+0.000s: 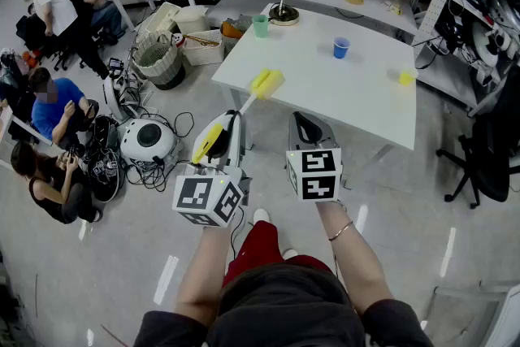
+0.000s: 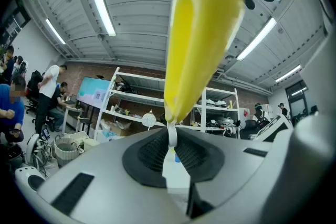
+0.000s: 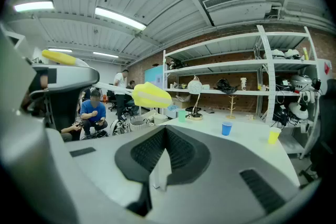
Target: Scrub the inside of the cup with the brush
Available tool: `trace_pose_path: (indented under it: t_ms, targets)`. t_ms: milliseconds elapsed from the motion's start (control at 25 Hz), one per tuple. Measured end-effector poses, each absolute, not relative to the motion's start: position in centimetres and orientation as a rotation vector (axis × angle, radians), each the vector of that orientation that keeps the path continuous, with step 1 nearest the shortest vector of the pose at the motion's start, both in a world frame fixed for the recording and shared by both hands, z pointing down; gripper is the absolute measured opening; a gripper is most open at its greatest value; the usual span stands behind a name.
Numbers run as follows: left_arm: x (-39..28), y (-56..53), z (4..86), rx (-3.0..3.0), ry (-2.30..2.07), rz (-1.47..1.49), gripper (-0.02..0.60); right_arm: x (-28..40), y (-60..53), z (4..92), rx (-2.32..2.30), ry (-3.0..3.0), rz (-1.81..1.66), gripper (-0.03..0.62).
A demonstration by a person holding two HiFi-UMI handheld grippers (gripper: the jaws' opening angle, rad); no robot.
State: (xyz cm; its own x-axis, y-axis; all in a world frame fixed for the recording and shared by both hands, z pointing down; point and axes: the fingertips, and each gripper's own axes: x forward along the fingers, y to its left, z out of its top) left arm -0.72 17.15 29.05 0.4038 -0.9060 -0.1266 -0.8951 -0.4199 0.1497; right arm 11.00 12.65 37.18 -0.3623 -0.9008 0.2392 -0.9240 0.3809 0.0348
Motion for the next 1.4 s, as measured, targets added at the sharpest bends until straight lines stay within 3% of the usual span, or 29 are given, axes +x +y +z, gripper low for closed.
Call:
trace_pose_path:
  t_ms: [480, 1400]
  targets:
    - [-1.3, 14.2, 31.1, 2.545, -1.668, -0.254, 0.044, 10.0, 10.0, 38.9, 1.561, -2.419, 0.109, 0.018]
    - [-9.5, -3.1, 32.8, 2.507, -1.653, -0.233, 0.044, 3.1, -7.7, 41.4, 1.583, -2.381, 0.211, 0.018]
